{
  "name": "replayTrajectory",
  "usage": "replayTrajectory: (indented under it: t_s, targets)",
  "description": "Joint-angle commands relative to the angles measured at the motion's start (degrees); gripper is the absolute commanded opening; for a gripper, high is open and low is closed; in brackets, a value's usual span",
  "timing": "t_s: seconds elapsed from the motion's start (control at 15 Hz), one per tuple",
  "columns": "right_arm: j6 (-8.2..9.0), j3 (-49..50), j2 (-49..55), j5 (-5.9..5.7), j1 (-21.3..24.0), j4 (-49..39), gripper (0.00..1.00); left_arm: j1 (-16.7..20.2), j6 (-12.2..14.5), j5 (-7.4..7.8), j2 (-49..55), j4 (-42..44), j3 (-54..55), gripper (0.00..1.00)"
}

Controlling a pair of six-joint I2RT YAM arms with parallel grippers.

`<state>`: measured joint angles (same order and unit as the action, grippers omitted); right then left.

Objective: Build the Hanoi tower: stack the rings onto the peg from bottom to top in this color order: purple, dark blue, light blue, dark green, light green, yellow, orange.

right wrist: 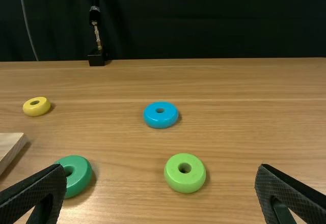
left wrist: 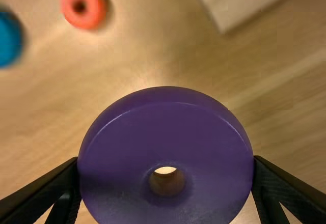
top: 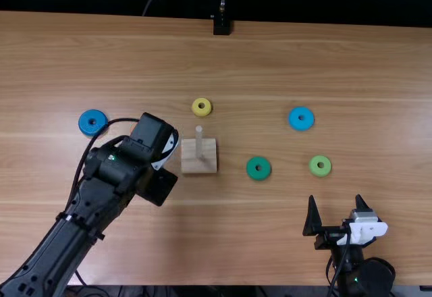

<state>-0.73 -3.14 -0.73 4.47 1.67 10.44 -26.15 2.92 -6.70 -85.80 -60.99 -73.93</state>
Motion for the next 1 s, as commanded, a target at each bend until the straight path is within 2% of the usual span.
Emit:
replayTrajectory:
  t_s: [0.0,0.2,0.67,0.93]
  targets:
    - [0.42,2.43,0.73,0.80,0.35,4.71,1.00,0.58,-3.66,0.05,-1.30,-0.71,-5.79,0.00]
    - [0.42,2.43,0.73,0.80,0.35,4.71,1.00,0.31,-10.09,0.27,-5.52,-3.24,-15.45,0.00]
    - [0.42,2.43,0.73,0.91,0.35,4.71,1.00,-2.41,-18.00,0.27,-14.40,-7.35,-33.30,0.00]
    - [0.42,2.43,0.73,0.80,0.35,4.71,1.00,-5.05,-20.53,0.27,-17.56,-7.56,-36.11,0.00]
